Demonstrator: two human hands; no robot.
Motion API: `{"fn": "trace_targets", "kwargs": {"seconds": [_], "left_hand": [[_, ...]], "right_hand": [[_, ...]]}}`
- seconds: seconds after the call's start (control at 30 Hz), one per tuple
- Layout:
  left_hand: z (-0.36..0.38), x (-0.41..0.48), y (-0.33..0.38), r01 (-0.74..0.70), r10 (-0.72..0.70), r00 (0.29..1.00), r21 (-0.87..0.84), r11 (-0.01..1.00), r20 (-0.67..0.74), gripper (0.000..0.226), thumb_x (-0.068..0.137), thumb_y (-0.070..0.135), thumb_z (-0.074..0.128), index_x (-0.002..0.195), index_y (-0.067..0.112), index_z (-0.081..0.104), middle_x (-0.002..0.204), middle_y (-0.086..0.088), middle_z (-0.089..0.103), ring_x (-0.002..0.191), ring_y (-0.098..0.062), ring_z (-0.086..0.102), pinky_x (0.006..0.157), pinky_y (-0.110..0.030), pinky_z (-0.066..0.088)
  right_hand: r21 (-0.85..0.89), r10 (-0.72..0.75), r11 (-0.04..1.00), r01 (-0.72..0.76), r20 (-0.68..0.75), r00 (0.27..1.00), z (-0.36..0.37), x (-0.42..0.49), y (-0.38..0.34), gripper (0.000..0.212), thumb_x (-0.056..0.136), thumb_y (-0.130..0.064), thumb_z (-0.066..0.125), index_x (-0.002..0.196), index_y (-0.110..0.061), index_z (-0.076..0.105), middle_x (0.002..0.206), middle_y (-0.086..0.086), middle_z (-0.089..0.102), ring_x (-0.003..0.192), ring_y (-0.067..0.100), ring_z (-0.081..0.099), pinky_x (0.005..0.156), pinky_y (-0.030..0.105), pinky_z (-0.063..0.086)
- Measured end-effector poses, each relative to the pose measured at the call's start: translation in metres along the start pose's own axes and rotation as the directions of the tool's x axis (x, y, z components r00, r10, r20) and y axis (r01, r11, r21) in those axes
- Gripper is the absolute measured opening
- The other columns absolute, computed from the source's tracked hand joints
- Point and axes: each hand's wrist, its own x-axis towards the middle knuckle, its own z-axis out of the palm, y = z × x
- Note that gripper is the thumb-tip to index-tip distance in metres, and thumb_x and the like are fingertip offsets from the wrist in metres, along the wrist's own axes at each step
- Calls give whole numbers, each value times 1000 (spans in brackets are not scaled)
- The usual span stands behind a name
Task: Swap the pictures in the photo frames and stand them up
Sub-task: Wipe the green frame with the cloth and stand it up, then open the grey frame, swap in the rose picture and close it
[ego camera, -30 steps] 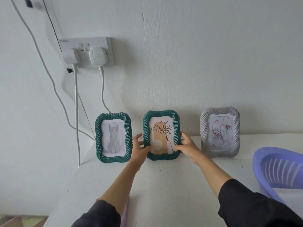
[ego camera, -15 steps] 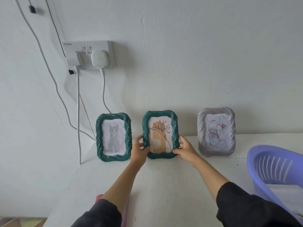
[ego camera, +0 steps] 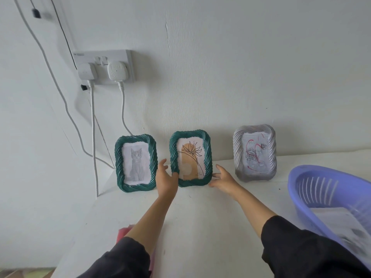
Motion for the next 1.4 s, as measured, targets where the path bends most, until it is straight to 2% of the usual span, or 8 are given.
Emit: {"fn": "trace_targets", "kwargs": {"seconds": [0.27,0.5,0.57,0.7,0.9,1.07,1.2,1.4], "left_hand": [[8,-38,31,-245,244,969,-29,969,-38,35,85,-7,45,115,7,57,108,-5,60,93,-13,51,79,-22,43],[57,-64,61,-292,313,928,-123,948,204,37,85,-6,45,115,11,56,90,-1,53,73,-8,49,58,-8,42],[78,-65,67,-239,269,920,-136,962,285,43,84,-4,46,123,13,48,95,-2,51,73,-10,48,60,-18,42],[114,-64,80,-179,208,891,-109,978,404,60,88,-2,51,140,15,28,113,-7,44,98,-21,49,80,-29,43],[156,-56,93,-201,210,876,-68,977,434,84,84,-10,50,148,23,8,139,-24,33,126,-33,39,108,-51,37],[168,-50,98,-226,181,910,81,971,373,85,85,-11,49,149,28,9,128,-23,40,115,-35,44,104,-47,39],[169,-47,96,-222,183,928,85,971,325,77,85,-14,41,146,30,22,108,-12,37,89,-22,42,97,-40,44],[157,-49,101,-229,209,947,58,972,243,77,82,-18,38,141,32,35,108,-11,46,86,-17,46,80,-30,47]], "right_hand": [[-355,111,929,-101,7,994,-28,-40,-7,71,81,-14,66,143,-7,31,144,12,41,126,27,47,103,32,39],[-278,-205,950,142,-214,955,-101,-67,-43,28,79,5,57,104,-6,61,89,9,63,88,20,55,60,17,39],[-284,-256,943,172,-294,921,-128,-66,-47,29,79,3,58,105,-10,55,83,2,57,88,18,50,63,18,39],[-306,-267,941,145,-407,873,-174,-53,-34,63,82,-9,61,138,-18,34,129,14,51,113,31,53,93,34,43],[-363,-278,918,161,-298,913,-201,-28,-8,91,85,-9,60,147,-35,-2,150,14,30,127,35,45,98,38,41],[-311,-251,933,181,-203,947,-203,-17,1,91,87,-2,54,146,-38,-5,130,20,53,111,38,57,89,44,49],[-281,-289,932,228,-199,936,-199,-12,6,85,87,1,53,147,-35,6,116,11,59,105,31,60,86,38,49],[-292,-364,913,286,-261,894,-197,-18,5,73,85,-3,56,145,-30,25,92,4,55,93,26,58,89,41,48]]}}
